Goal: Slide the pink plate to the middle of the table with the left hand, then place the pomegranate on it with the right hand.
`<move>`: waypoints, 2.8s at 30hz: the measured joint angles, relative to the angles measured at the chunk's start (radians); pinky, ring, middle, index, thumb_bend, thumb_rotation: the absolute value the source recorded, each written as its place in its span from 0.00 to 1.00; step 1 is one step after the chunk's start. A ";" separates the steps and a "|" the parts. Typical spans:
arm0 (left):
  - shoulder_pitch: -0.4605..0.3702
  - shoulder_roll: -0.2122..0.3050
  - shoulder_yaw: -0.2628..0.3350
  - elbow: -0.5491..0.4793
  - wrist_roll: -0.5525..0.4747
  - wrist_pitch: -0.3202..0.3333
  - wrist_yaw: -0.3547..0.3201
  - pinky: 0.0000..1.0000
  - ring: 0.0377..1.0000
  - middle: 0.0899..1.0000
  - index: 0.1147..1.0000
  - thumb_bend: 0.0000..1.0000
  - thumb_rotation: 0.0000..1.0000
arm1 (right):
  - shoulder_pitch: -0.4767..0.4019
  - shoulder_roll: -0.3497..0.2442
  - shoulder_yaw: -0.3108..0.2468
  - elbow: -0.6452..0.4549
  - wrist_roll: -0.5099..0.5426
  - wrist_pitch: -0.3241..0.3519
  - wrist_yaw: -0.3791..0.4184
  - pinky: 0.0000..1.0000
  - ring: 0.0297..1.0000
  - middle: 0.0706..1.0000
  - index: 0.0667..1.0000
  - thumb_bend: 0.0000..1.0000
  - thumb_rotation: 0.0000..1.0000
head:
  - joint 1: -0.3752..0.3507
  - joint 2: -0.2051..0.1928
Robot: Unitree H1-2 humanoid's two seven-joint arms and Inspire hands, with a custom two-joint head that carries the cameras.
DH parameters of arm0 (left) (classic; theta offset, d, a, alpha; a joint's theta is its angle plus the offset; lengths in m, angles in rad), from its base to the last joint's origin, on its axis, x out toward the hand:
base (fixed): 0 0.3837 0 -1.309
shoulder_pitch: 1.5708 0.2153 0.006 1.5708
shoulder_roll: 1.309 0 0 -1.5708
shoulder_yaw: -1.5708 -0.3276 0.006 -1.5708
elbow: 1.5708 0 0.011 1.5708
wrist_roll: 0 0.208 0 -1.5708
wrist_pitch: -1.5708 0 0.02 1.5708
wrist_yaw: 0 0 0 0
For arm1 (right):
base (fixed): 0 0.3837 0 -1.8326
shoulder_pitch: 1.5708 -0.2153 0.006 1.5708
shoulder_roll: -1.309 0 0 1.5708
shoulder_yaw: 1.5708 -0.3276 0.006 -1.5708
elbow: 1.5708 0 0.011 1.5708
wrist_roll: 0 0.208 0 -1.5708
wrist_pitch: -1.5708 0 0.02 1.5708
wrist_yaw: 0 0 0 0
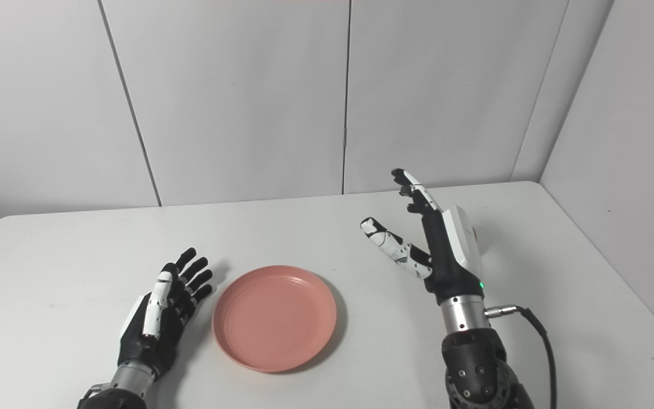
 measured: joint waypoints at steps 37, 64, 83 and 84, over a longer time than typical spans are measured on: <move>-0.022 0.036 0.054 0.071 -0.109 -0.042 -0.070 0.94 0.92 0.92 0.91 0.33 1.00 | -0.118 -0.225 -0.014 0.200 -0.277 0.205 0.108 0.76 0.88 0.93 0.95 0.97 0.46 | -0.114 -0.014; -0.021 0.046 0.062 0.048 -0.119 -0.002 -0.071 0.94 0.92 0.92 0.91 0.33 1.00 | -0.234 -0.266 0.050 0.463 -0.240 0.237 0.150 0.75 0.86 0.92 0.94 0.98 0.44 | -0.126 0.020; -0.019 0.052 0.064 0.028 -0.128 0.033 -0.067 0.93 0.91 0.91 0.90 0.32 1.00 | -0.298 -0.285 0.081 0.602 -0.187 0.239 0.152 0.68 0.81 0.86 0.87 0.99 0.38 | -0.137 0.040; -0.019 0.052 0.064 0.027 -0.128 0.034 -0.068 0.93 0.91 0.91 0.89 0.32 1.00 | -0.300 -0.287 0.088 0.602 -0.188 0.243 0.154 0.68 0.82 0.85 0.87 0.98 0.38 | -0.137 0.040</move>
